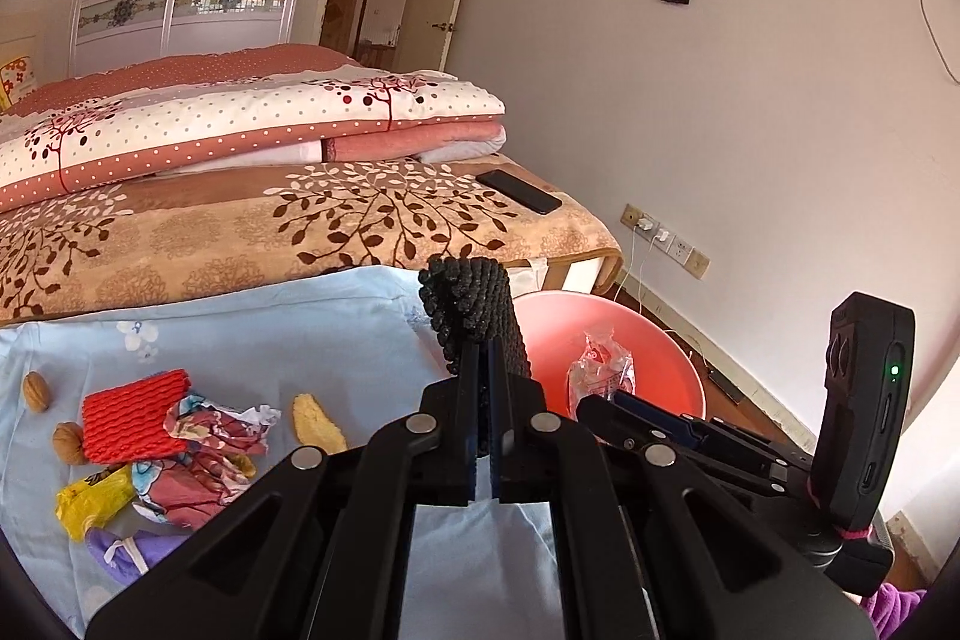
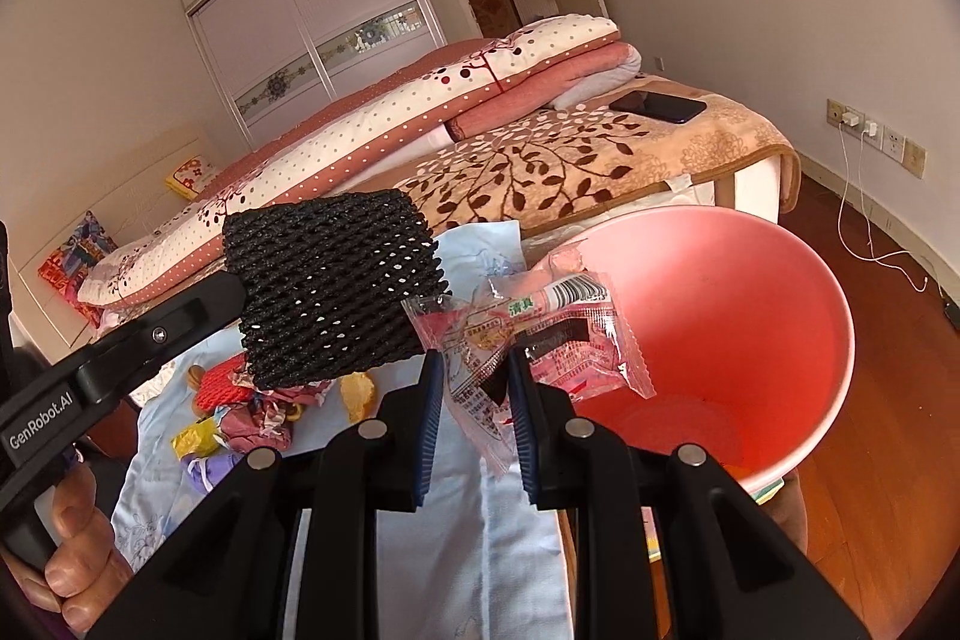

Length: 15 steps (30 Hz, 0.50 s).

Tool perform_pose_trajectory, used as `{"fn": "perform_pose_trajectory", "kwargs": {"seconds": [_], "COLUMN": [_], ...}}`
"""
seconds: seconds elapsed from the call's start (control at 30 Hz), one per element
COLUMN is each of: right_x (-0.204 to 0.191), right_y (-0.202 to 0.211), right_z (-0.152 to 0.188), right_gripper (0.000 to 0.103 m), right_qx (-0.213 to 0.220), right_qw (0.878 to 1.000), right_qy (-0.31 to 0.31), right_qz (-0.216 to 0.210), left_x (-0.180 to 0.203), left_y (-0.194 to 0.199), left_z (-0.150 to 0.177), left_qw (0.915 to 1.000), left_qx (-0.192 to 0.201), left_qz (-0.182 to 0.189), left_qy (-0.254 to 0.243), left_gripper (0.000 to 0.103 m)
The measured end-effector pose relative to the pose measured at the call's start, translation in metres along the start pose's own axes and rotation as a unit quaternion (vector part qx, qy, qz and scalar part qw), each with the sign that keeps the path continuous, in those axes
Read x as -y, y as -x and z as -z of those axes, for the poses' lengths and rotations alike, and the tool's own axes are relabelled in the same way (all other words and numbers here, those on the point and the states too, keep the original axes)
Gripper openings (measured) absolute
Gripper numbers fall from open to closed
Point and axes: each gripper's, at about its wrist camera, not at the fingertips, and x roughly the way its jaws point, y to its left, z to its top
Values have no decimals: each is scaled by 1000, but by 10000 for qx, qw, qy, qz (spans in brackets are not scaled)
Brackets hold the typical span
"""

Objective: Collect trash
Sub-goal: 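Carry the black net in the left tool and the wrapper in the right tool over the bucket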

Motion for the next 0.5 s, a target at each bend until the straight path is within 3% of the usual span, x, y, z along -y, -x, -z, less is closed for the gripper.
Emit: {"fn": "perform_pose_trajectory", "kwargs": {"seconds": [0.5], "right_x": [48], "right_y": [-3], "right_z": [0], "right_gripper": [22], "right_qx": [-51], "right_qw": [9984], "right_qy": [-436], "right_qz": [360], "left_x": [33], "left_y": [-44], "left_z": [7], "left_qw": [9989], "left_qx": [-342], "left_qz": [138], "left_qy": [-292], "left_gripper": [2]}}
